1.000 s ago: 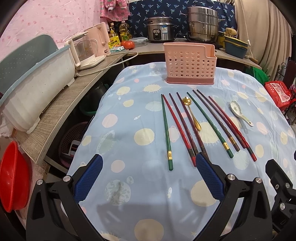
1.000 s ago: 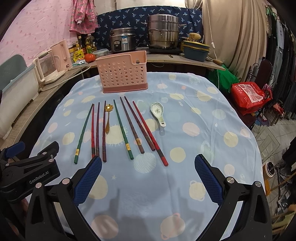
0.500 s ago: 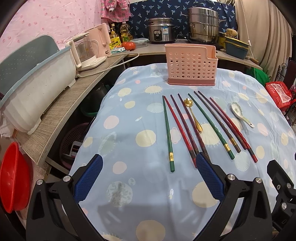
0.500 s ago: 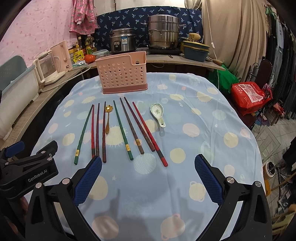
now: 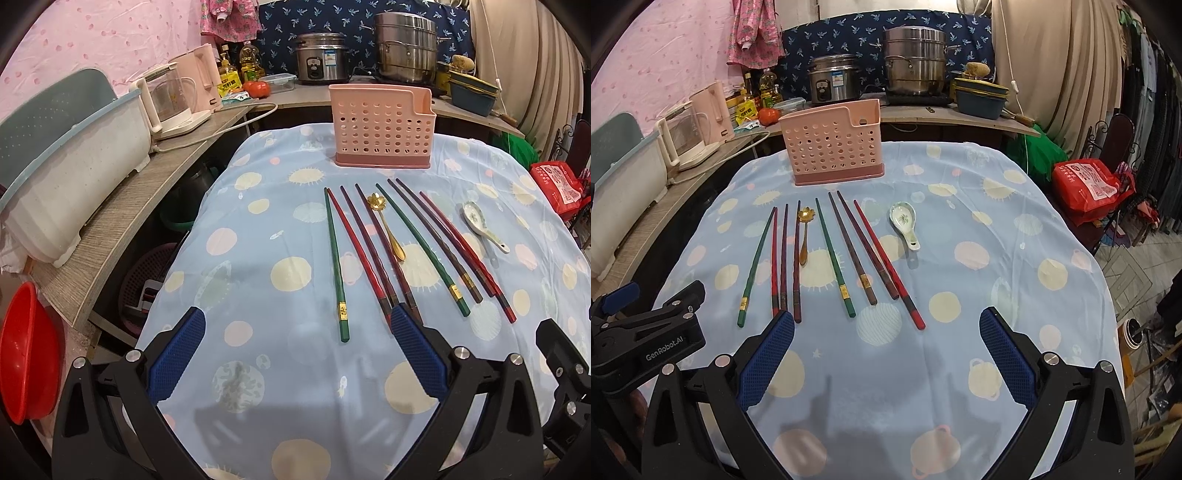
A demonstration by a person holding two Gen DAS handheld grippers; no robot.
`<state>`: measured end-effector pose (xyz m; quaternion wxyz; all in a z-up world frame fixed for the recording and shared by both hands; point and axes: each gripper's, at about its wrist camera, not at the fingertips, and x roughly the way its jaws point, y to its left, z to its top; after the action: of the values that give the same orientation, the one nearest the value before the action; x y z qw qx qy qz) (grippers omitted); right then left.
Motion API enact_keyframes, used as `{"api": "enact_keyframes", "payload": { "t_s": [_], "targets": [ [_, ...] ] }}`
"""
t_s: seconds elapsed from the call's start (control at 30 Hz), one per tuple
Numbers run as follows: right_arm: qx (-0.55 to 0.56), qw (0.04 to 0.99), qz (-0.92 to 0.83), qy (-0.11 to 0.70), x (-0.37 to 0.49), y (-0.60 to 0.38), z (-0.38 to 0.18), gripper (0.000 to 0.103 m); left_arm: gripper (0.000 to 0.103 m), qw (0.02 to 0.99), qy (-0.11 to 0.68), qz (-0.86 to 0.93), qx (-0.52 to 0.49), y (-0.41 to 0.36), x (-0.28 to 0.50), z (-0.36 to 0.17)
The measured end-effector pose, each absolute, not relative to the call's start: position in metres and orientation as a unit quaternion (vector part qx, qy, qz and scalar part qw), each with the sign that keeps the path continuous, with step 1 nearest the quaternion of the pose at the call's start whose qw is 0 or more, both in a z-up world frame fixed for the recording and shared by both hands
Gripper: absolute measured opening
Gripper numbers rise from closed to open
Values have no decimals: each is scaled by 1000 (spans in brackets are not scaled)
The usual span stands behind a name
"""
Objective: Organize utensils
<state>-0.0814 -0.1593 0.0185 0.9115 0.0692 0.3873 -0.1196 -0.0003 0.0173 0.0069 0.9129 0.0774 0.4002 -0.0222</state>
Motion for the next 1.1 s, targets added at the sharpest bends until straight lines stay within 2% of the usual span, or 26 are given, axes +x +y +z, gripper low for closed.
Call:
{"api": "enact_keyframes", "payload": {
  "t_s": [0.33,0.73,0.83,0.9,1.1],
  "targets": [
    [76,908,-123,393,-79,-167,12,96,96,910,408,-24,65,20,7,-2],
    [94,891,-144,420,-68,-196,-17,96,96,892,449,-31,49,29,28,-41],
    [98,888,-146,424,-64,-199,-22,96,93,888,455,-38,55,24,33,-48],
    [99,887,-145,426,-62,-201,-25,96,84,884,463,-44,55,21,38,-55],
    [101,883,-141,436,-53,-202,-33,96,68,875,478,-57,54,17,52,-71]
  ]
}}
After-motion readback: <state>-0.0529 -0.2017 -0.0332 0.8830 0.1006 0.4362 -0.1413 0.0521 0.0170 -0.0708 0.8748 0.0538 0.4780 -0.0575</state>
